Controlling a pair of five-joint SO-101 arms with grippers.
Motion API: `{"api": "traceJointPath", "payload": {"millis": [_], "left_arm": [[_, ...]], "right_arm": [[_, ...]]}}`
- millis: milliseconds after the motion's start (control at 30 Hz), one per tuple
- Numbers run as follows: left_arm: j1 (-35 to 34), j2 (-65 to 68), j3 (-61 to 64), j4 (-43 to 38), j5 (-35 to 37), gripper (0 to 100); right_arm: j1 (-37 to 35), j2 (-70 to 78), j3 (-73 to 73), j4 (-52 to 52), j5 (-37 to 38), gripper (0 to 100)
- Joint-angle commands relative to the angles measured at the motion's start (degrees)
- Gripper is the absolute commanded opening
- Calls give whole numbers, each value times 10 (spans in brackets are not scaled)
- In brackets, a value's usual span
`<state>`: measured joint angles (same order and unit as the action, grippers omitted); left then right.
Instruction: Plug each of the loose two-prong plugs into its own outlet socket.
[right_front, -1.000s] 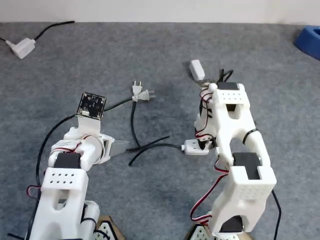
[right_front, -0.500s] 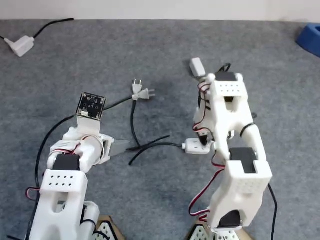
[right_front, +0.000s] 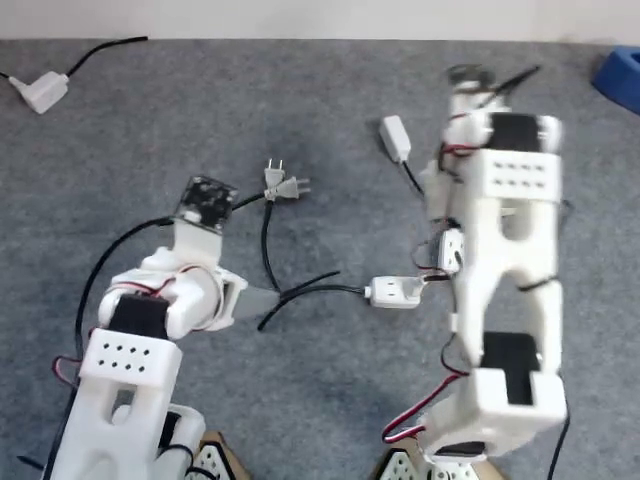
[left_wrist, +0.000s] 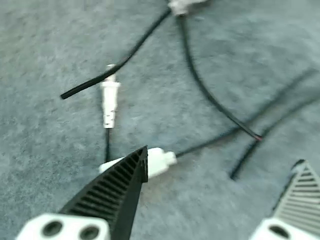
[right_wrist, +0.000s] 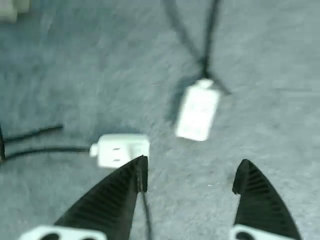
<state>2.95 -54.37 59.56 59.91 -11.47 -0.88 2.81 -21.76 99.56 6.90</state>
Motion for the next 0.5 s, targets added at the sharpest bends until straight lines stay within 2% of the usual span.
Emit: {"api": "traceJointPath", "payload": {"millis": [0, 133, 300, 467], "left_arm": [[87, -4, -95, 101, -3, 418], [170, 48, -133, 135, -3, 418], [233, 221, -204, 135, -43, 418], [282, 415, -321, 137, -82, 415]], "right_arm": [[79, -69, -44, 13, -4, 268], [164, -89, 15, -1, 35, 268], [255, -96, 204, -144, 54, 268], [275, -97, 361, -242, 64, 268]]}}
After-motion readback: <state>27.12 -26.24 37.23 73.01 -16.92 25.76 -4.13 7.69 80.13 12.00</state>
